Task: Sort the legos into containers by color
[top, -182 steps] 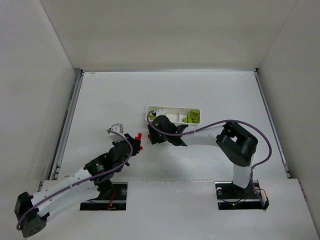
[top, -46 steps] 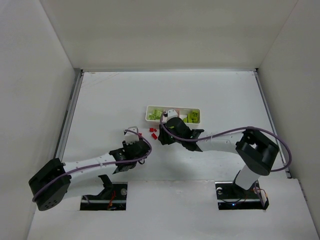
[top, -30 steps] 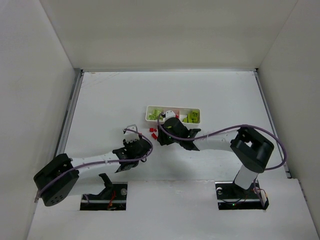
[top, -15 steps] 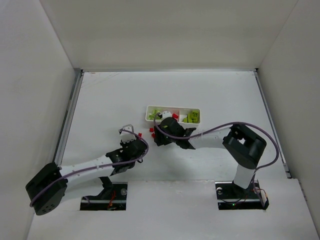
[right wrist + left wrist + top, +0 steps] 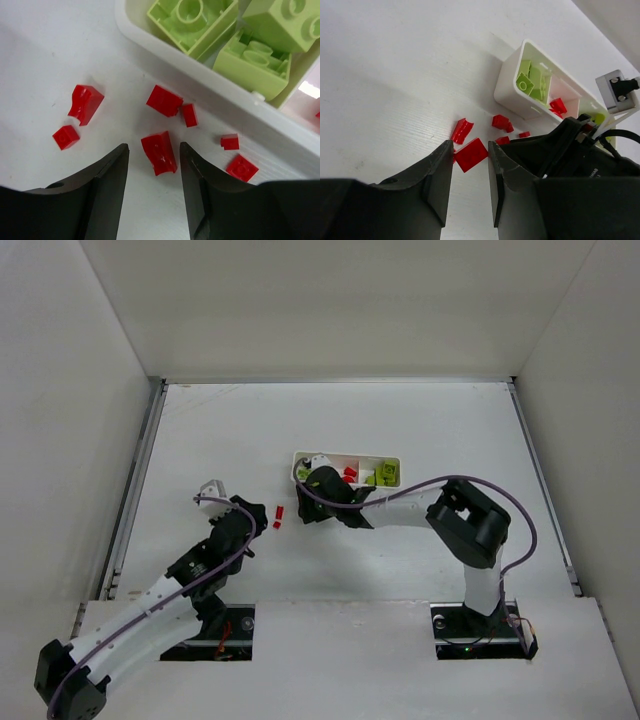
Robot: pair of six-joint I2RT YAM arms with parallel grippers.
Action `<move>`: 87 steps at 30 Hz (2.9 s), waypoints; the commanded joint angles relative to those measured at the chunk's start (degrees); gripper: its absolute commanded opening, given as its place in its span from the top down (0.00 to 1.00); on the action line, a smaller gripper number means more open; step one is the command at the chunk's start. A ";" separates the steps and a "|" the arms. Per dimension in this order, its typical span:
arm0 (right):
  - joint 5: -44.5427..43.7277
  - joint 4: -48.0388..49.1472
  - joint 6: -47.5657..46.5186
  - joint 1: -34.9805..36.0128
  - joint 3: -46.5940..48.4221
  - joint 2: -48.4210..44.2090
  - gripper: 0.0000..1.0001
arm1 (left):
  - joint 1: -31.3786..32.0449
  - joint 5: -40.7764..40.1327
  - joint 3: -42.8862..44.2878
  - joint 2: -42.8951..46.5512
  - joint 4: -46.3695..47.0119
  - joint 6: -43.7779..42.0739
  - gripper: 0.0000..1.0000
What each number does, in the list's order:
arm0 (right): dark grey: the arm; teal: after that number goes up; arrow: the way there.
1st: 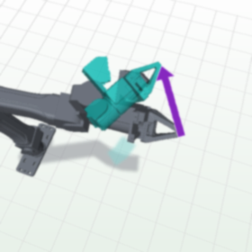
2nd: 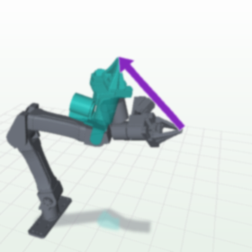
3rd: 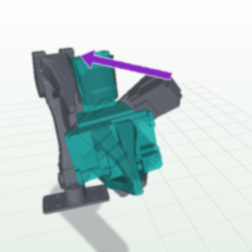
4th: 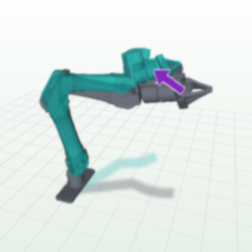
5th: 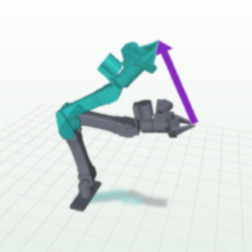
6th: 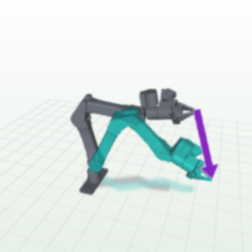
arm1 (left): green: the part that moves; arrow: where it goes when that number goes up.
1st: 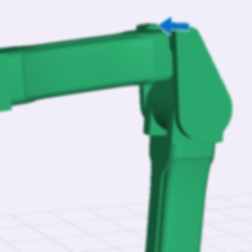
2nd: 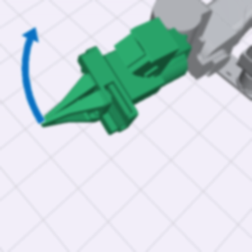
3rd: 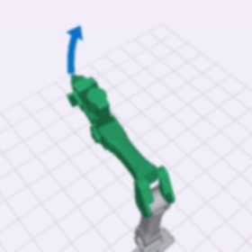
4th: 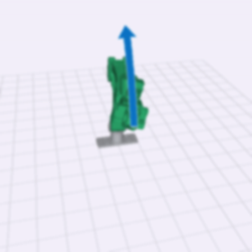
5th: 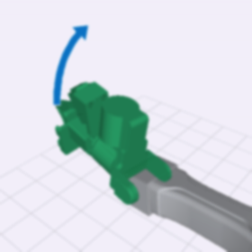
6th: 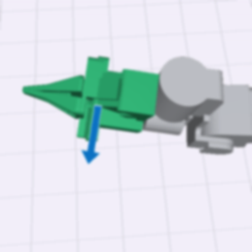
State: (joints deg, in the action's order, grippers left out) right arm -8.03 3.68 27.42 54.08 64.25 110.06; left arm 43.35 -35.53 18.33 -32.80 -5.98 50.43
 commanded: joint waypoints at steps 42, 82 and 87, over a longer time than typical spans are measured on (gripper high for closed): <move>-10.94 11.08 3.16 -13.70 -15.55 -24.88 0.52 | 3.62 8.89 24.81 -43.82 28.47 -9.12 0.80; -10.69 13.81 5.54 -16.95 -19.16 -27.00 0.57 | 0.90 5.56 3.48 -19.50 4.49 -8.95 0.55; -11.04 14.07 5.63 -16.07 -19.42 -27.18 0.57 | 0.72 5.64 2.68 -21.86 5.10 -7.37 0.55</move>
State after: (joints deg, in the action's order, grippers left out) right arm -18.85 14.37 32.82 37.26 42.96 82.98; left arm 44.47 -29.12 20.99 -53.76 -0.56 41.08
